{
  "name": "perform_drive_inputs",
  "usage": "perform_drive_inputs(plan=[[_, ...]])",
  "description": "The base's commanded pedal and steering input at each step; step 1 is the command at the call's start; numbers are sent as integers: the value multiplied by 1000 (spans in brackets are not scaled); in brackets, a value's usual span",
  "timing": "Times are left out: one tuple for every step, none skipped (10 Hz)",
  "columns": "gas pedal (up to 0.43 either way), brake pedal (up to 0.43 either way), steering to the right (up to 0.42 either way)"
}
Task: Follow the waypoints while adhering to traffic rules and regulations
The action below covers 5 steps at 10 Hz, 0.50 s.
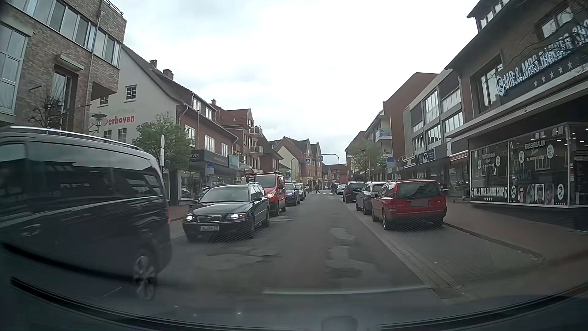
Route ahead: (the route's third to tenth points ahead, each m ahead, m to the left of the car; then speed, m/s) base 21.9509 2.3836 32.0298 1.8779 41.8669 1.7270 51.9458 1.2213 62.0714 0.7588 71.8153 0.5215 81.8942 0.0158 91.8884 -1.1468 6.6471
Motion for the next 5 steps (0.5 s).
perform_drive_inputs(plan=[[150, 0, 39], [150, 0, 28], [150, 0, 18], [150, 6, 10], [150, 0, 6]])
